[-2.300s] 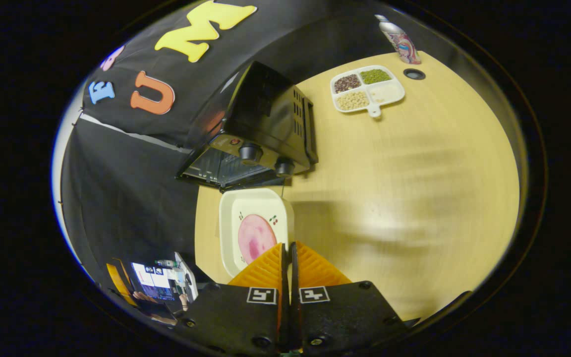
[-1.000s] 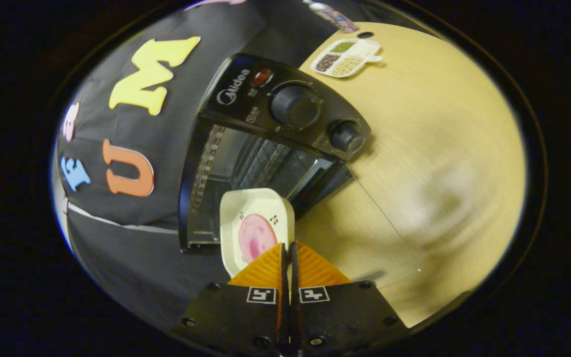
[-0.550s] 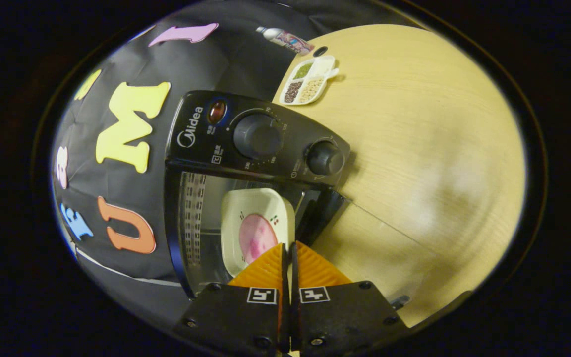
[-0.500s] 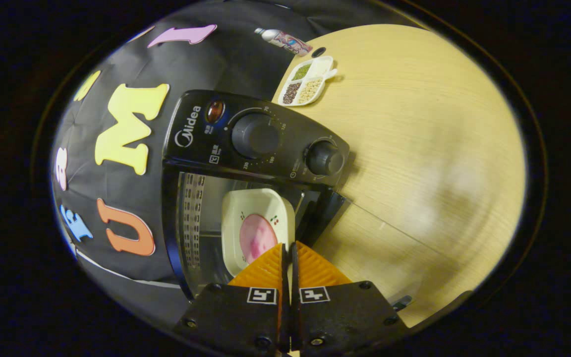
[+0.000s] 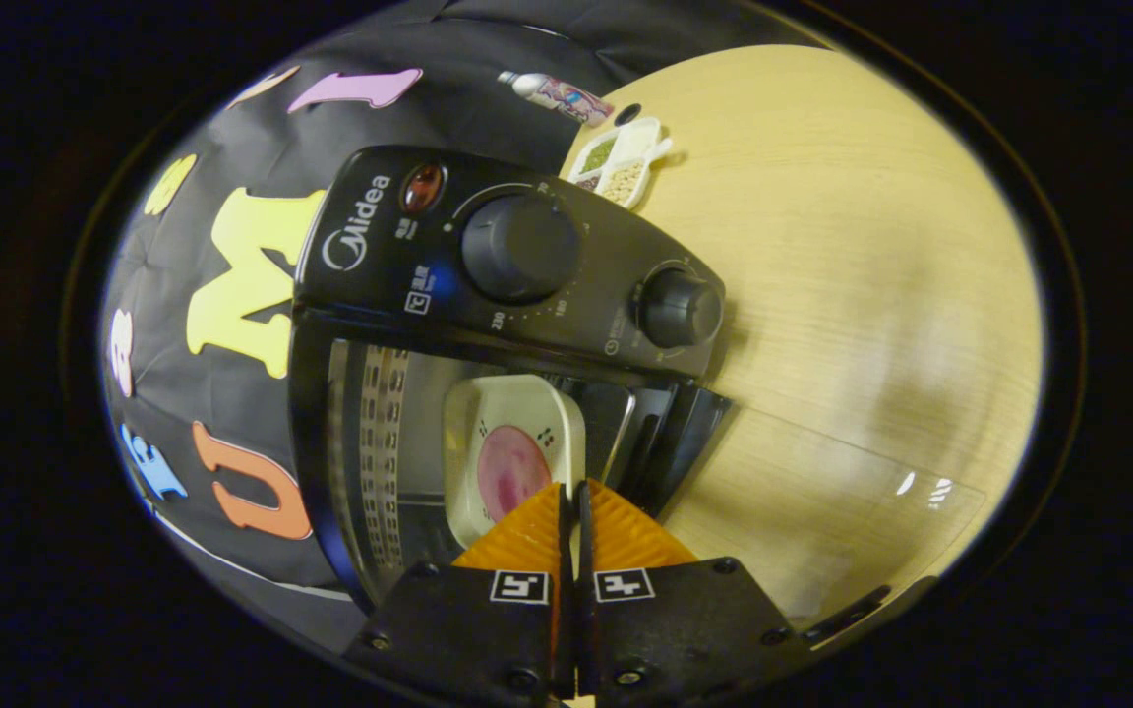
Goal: Open the electric oven with the left hand, put the food in, and close the electric oven.
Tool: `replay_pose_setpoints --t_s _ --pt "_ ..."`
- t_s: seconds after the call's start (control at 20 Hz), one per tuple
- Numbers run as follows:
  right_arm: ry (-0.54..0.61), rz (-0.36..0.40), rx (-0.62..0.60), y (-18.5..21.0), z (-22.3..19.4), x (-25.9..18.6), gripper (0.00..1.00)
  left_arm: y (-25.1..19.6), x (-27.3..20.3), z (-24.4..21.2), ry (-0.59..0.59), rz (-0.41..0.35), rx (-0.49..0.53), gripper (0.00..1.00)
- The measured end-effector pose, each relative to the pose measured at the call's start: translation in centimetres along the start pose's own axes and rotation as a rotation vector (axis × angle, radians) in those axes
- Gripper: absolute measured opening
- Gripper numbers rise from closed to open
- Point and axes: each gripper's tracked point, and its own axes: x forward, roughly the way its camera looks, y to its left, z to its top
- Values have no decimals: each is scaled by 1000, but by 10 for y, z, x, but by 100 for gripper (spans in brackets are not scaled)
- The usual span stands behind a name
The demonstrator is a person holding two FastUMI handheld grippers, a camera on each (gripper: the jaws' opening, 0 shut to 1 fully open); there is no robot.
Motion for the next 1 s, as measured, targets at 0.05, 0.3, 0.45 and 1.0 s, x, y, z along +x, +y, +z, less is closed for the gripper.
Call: replay_pose_setpoints --t_s 0.05,0.3,0.45,1.0 --pt "1 20 -3 6 -3 2 1 4 -3 2 -9 10 -4 95" --pt "-40 73 -78 15 -5 14 2 14 -3 -2 -3 38 -24 95" --pt "-10 93 -73 10 -14 20 7 7 -3 -3 5 13 -38 95" --pt "-46 211 -244 8 -11 -21 47 0 11 -13 43 4 -28 95"
